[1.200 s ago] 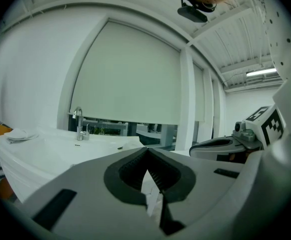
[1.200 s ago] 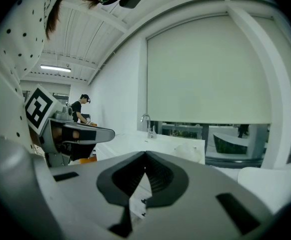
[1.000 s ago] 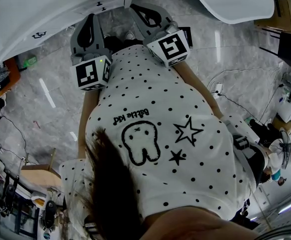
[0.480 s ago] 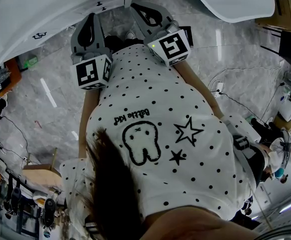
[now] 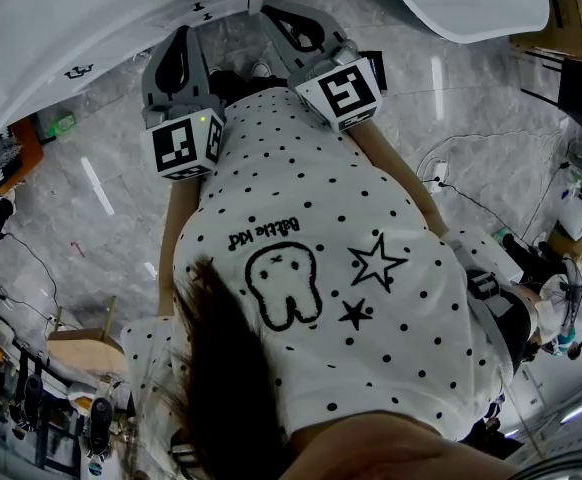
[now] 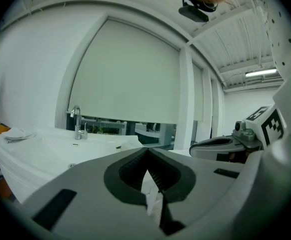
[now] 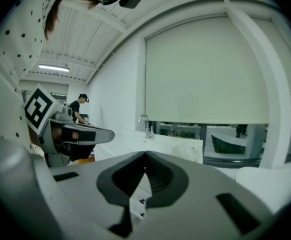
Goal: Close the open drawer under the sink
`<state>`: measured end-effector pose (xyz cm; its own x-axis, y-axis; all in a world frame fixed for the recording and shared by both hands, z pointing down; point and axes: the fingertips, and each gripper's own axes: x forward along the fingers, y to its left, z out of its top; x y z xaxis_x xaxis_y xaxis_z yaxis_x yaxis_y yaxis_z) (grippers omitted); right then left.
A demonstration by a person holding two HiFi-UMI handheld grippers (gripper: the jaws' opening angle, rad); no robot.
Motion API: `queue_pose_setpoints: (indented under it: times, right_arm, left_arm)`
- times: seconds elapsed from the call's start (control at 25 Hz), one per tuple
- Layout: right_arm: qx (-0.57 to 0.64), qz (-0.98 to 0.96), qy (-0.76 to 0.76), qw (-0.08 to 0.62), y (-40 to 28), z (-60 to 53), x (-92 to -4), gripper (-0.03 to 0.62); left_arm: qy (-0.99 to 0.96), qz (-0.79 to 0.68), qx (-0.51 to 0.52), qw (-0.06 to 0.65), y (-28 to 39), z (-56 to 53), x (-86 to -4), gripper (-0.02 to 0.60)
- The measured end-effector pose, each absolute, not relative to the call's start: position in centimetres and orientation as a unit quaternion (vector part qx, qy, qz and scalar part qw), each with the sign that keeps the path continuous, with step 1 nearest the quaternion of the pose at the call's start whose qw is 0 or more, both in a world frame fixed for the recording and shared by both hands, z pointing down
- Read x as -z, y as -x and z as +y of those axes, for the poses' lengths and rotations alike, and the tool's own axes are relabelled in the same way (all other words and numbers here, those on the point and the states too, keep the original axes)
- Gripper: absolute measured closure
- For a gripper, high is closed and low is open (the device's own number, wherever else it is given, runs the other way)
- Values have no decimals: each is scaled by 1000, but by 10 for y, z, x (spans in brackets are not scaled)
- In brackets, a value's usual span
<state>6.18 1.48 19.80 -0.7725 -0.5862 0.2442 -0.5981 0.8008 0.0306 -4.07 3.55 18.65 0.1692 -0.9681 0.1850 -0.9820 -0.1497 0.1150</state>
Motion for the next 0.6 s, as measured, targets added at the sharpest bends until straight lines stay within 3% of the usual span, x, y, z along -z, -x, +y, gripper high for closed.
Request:
queue_pose_setpoints:
  times: [0.6]
  right_arm:
    - [-18, -944, -304, 130, -59, 17, -199, 580]
  left_arm:
    - [-757, -644, -29, 106, 41, 36, -186, 577]
